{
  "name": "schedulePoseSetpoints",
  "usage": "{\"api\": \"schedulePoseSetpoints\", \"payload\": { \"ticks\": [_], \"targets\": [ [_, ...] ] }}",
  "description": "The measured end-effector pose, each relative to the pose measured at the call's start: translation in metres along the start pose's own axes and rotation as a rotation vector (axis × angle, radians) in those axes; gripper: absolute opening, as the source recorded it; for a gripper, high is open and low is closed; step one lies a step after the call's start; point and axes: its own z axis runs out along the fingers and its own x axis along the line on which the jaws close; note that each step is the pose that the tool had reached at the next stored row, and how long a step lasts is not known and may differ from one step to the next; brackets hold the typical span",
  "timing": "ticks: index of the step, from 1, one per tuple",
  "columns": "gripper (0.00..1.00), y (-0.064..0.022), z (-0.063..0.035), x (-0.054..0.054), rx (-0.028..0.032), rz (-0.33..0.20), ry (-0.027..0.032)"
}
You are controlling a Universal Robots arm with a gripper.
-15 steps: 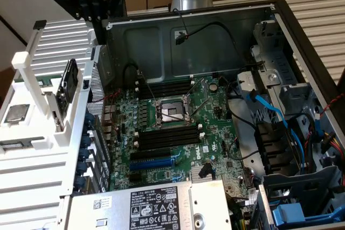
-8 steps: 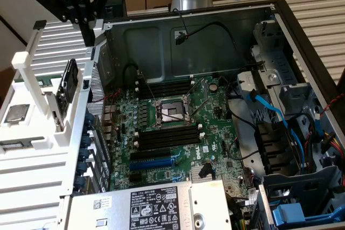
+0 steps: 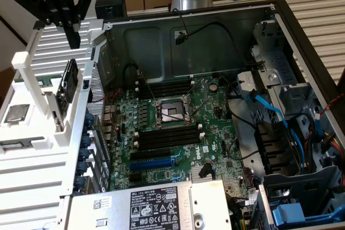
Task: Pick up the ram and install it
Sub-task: 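Reach for the ram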
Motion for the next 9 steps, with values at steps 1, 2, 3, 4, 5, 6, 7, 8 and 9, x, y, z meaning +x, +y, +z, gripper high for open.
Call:
{"api": "schedulePoseSetpoints", "payload": {
  "ticks": [1,2,3,4,5,6,7,8,9],
  "targets": [
    [0.10,0.0000,0.0001,0.003,0.0000,-0.002,0.0001],
    [0.10,0.0000,0.0003,0.007,-0.0001,-0.005,0.0002],
    [0.10,0.0000,0.0004,0.010,-0.0001,-0.007,0.0003],
    [0.10,0.0001,0.0005,0.013,-0.0002,-0.010,0.0005],
    [0.10,0.0001,0.0006,0.016,-0.0002,-0.013,0.0006],
    [0.10,0.0001,0.0007,0.018,-0.0003,-0.016,0.0008],
    [0.10,0.0001,0.0008,0.021,-0.0004,-0.019,0.0009],
    [0.10,0.0001,0.0009,0.024,-0.0004,-0.023,0.0011],
    [0.10,0.0001,0.0011,0.026,-0.0006,-0.026,0.0012]
  ]
}}
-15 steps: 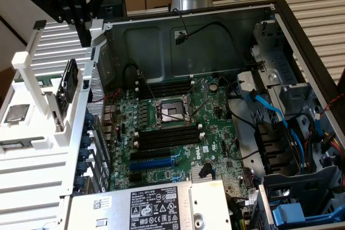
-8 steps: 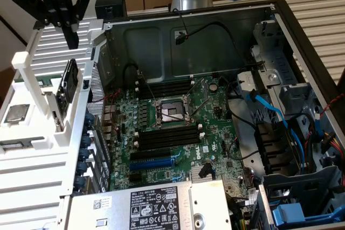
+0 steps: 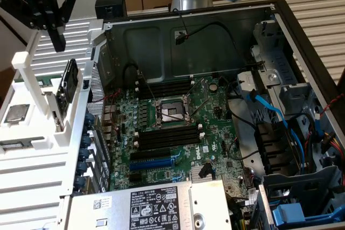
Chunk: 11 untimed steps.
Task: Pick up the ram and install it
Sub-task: 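Reach for the ram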
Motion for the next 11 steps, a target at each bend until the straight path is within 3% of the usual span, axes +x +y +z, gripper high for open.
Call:
{"api": "schedulePoseSetpoints", "payload": {
  "ticks": [5,11],
  "targets": [
    [0.10,0.0007,0.0006,0.0079,-0.0007,-0.030,0.0014],
    [0.10,0.0015,0.0014,0.0104,-0.0024,-0.112,0.0052]
  ]
}}
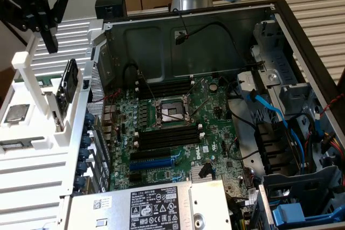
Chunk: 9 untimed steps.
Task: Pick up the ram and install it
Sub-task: 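Reach for the ram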
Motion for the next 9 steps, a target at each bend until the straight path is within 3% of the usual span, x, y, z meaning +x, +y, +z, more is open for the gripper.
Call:
{"api": "schedulePoseSetpoints", "payload": {
  "ticks": [9],
  "targets": [
    [0.10,0.0086,0.0032,0.022,-0.0006,-0.035,0.0019]
  ]
}}
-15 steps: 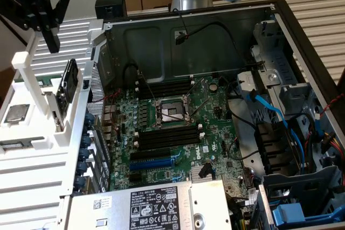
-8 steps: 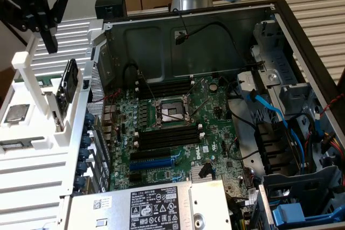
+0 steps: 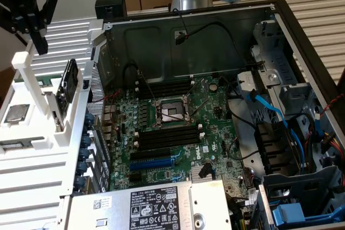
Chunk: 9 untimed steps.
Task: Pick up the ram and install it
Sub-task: 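Reach for the ram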
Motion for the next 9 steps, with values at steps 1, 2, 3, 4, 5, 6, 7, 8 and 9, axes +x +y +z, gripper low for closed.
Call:
{"api": "schedulePoseSetpoints", "payload": {
  "ticks": [1,2,3,4,5,6,7,8,9],
  "targets": [
    [0.10,0.0009,0.0002,0.002,-0.0001,-0.004,0.0002],
    [0.10,0.0017,0.0005,0.004,-0.0002,-0.008,0.0003],
    [0.10,0.0026,0.0007,0.006,-0.0003,-0.011,0.0005],
    [0.10,0.0073,0.0018,0.017,-0.0006,-0.028,0.0013],
    [0.10,0.0082,0.0019,0.019,-0.0007,-0.032,0.0015],
    [0.10,0.0091,0.0021,0.021,-0.0007,-0.035,0.0017],
    [0.10,0.0100,0.0024,0.023,-0.0008,-0.039,0.0019],
    [0.10,0.0109,0.0026,0.025,-0.0009,-0.043,0.0020],
    [0.10,0.0122,0.0028,0.028,-0.0010,-0.046,0.0022]
  ]
}}
